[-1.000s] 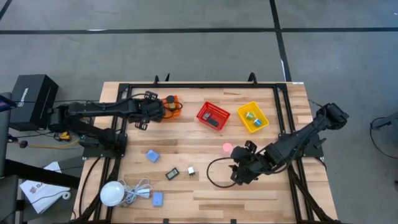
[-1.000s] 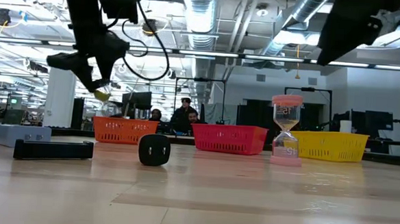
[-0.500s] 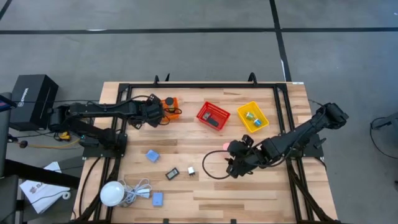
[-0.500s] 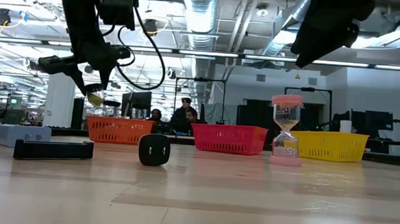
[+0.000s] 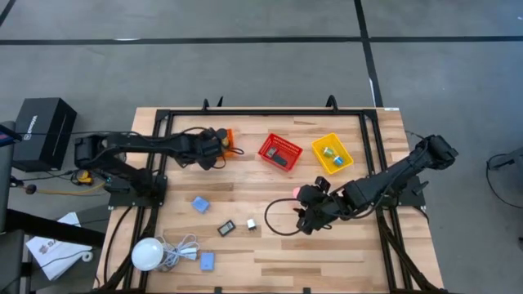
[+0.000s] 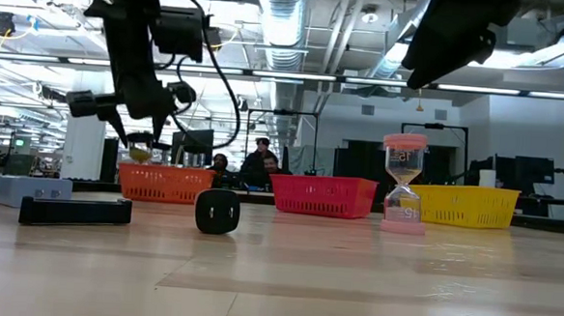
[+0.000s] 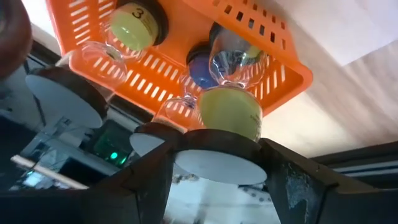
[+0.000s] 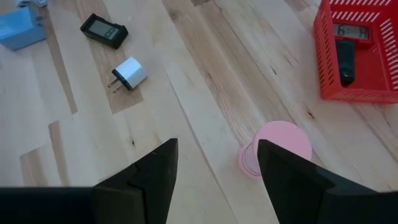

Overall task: Pick & Place Office items
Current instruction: Put the green hourglass into the orange bin

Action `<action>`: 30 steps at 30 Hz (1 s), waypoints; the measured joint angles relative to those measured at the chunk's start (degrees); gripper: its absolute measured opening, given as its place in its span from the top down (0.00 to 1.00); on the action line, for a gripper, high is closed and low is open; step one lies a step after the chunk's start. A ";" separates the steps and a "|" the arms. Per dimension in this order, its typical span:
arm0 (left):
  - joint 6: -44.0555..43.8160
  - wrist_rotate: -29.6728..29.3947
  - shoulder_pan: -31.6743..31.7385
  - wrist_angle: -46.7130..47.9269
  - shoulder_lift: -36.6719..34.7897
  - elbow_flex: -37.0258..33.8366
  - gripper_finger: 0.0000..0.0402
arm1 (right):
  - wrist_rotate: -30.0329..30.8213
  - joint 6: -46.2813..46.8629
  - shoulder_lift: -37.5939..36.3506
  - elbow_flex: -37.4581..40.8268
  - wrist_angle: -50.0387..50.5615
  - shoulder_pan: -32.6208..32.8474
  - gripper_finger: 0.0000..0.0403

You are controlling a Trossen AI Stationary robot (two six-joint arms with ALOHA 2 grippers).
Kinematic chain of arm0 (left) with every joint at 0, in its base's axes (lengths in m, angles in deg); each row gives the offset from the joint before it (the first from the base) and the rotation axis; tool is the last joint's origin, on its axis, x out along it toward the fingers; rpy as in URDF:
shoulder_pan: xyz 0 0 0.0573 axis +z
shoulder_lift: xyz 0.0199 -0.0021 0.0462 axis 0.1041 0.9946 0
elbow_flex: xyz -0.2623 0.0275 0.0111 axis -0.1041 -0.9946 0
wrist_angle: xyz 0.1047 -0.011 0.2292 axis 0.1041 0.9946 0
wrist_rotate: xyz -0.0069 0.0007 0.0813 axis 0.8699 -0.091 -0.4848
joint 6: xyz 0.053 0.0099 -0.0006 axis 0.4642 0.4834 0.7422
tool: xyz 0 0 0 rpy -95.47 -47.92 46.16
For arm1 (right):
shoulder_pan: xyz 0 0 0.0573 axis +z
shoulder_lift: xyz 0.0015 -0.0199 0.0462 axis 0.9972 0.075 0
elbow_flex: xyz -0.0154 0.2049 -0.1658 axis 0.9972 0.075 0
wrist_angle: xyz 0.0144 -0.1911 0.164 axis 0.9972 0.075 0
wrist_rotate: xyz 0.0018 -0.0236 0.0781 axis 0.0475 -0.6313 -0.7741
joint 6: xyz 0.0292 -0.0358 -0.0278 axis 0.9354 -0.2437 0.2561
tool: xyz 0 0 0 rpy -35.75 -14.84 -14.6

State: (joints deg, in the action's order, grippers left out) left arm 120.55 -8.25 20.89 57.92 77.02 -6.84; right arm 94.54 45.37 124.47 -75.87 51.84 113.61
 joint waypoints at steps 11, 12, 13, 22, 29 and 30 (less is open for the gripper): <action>-0.79 -5.32 -1.46 -1.45 1.97 -0.07 0.37 | -0.02 -0.48 0.00 0.00 0.02 0.28 0.47; -1.27 -5.36 -1.46 -1.54 1.97 -0.07 0.35 | -0.02 -0.52 0.00 0.00 0.02 0.28 0.47; -1.40 -5.40 -1.46 -1.64 1.97 -0.08 0.34 | -0.02 -0.52 0.00 0.00 0.02 0.28 0.47; 0.49 -11.16 -2.36 -2.28 1.97 -0.09 0.29 | -0.02 -0.46 0.00 0.00 0.02 0.28 0.47; 0.90 -13.84 -5.92 -3.06 1.97 0.72 0.31 | -0.04 -0.37 0.00 0.00 0.02 0.10 0.47; -0.90 -13.82 -6.46 -3.14 1.90 1.08 0.31 | -0.04 -0.37 0.00 0.00 0.02 0.08 0.47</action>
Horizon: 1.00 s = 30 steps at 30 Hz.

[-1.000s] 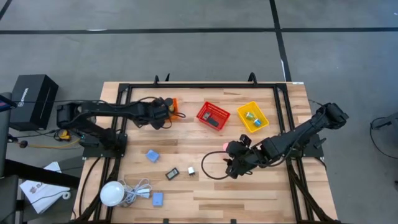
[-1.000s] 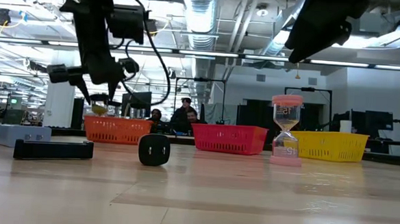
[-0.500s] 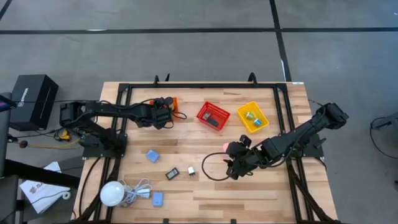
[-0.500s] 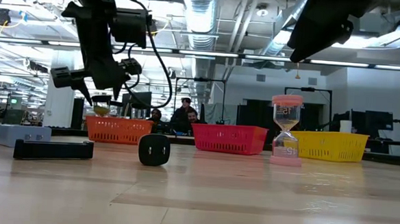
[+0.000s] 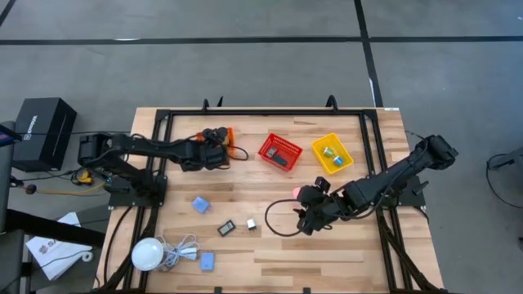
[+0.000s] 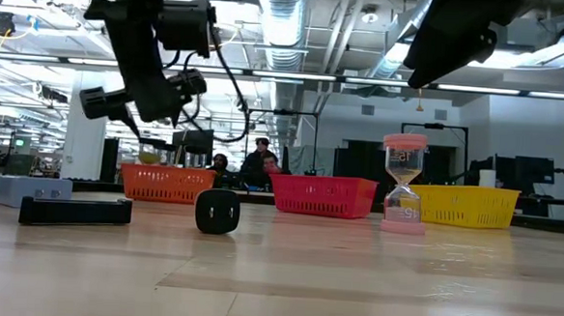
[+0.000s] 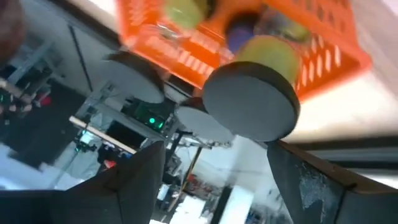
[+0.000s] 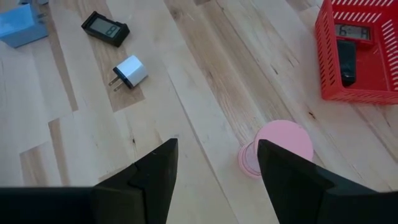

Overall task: Pick & Place Office items
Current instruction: Put the green hourglass into the orange bin, then put the black digital clock into the red bin

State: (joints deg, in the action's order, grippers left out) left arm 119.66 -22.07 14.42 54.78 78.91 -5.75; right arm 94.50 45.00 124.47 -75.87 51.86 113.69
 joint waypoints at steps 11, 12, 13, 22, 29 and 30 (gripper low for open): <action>-18.61 0.56 -5.70 -8.71 -11.28 4.26 0.35 | 0.00 -0.13 0.06 0.04 -0.05 -0.02 0.47; -19.82 1.77 -6.15 -11.22 -13.10 4.39 0.36 | 0.00 -0.15 0.04 0.04 -0.18 -0.02 0.47; -21.94 4.27 -6.66 -12.62 -15.16 4.37 0.36 | 0.01 -0.15 0.04 0.04 -0.34 -0.02 0.47; -46.09 25.16 -7.88 -19.78 -27.42 4.37 0.36 | 0.02 -4.46 0.02 0.02 -2.78 -0.02 0.47; -55.70 32.46 -8.66 -19.63 -28.99 4.26 0.36 | 0.07 -4.63 0.02 0.02 -4.49 -1.62 0.47; -56.77 33.64 -8.88 -19.46 -28.62 4.24 0.36 | 0.07 -4.63 0.02 0.02 -4.56 -2.26 0.47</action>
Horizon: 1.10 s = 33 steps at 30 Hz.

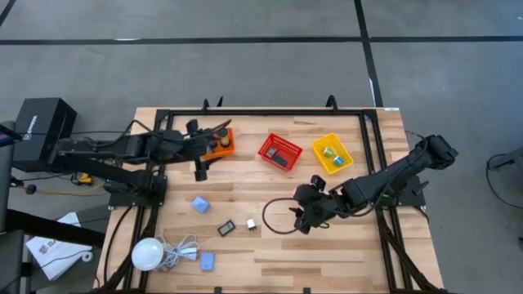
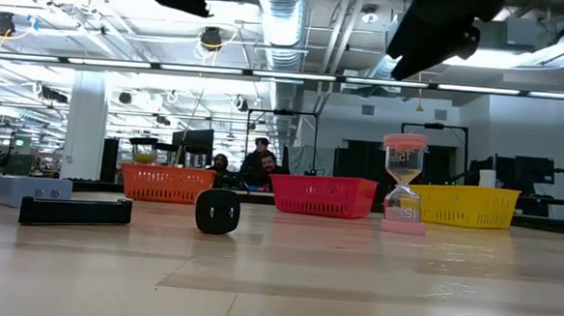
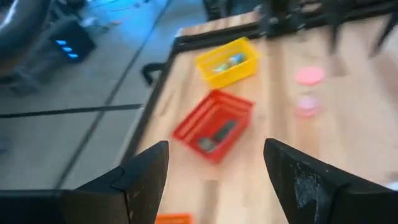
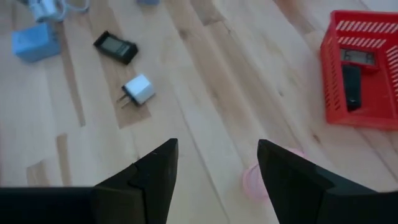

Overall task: Pick & Place Office items
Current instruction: Put the black digital clock into the red bin

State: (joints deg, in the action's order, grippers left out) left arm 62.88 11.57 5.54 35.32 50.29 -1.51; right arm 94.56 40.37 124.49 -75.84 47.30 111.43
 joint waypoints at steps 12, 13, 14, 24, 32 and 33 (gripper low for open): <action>-8.69 4.67 -7.96 -0.96 6.67 0.00 0.36 | -1.61 -1.04 0.00 0.00 -0.79 -5.35 0.47; -9.73 4.68 -8.97 -1.65 7.09 0.00 0.36 | -1.79 -1.68 0.00 0.00 -0.80 -5.51 0.47; -10.80 4.71 -10.18 -1.84 7.50 0.00 0.36 | -1.86 -2.54 0.00 0.00 -0.78 -5.70 0.47; -32.67 4.24 -19.96 -3.91 9.27 0.00 0.36 | -1.95 -4.37 0.00 0.00 -1.01 -6.39 0.47; -40.84 1.02 -26.67 -4.63 18.24 0.00 0.36 | -1.81 -4.55 0.00 0.00 -1.01 -6.39 0.47; -41.95 0.84 -27.20 -4.54 19.82 0.00 0.36 | -1.80 -4.55 0.00 0.00 -0.99 -6.39 0.47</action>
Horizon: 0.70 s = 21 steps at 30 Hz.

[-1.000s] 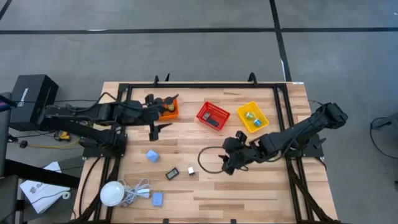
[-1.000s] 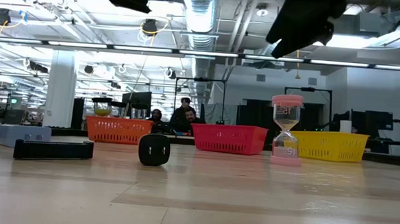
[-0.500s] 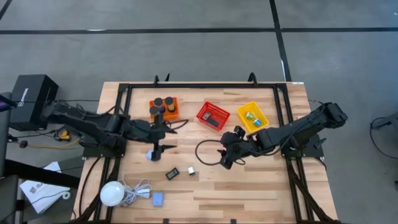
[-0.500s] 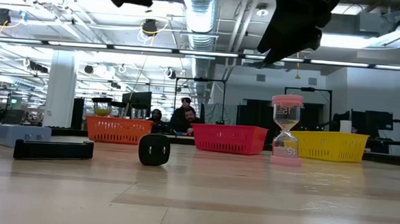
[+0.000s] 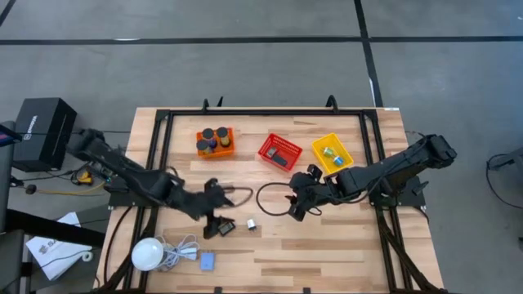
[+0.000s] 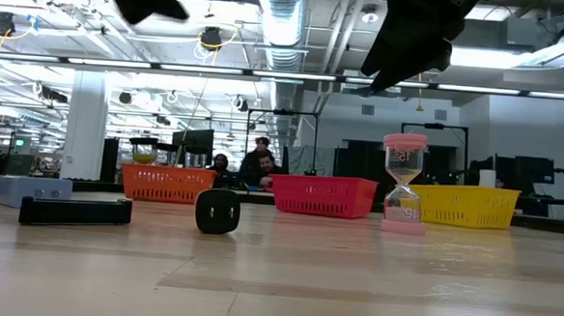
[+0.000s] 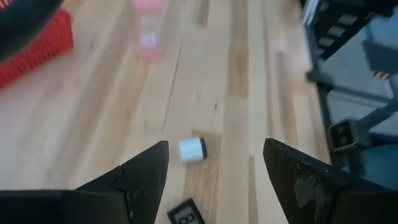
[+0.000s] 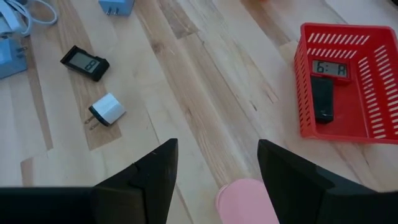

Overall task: Pick & Place Office items
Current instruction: Put the black digital clock into the red bin

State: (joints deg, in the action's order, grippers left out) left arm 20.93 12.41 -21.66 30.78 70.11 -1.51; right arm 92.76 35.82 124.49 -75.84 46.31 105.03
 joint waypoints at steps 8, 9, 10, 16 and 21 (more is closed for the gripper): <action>-11.41 -0.14 -1.93 0.31 11.13 0.00 0.36 | 0.31 -3.02 0.00 0.00 -0.02 0.02 0.47; -11.78 -0.14 -2.11 0.47 12.43 0.00 0.36 | 0.31 -3.02 0.00 0.00 -0.04 -0.09 0.47; -11.95 -0.16 -2.26 0.52 13.66 0.00 0.36 | 0.31 -3.02 0.00 0.00 -0.02 -0.23 0.47; -20.44 -3.07 -3.36 0.70 19.51 0.01 0.38 | 0.46 -3.02 0.00 0.23 -0.27 -0.37 0.47; -25.11 -1.58 -4.87 2.27 23.07 0.02 0.41 | 0.46 -3.02 0.00 2.06 -0.32 -0.35 0.47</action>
State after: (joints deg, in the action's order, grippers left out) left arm -4.18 10.83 -26.53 33.05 93.18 -1.49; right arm 93.23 32.80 124.49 -73.78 45.98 104.68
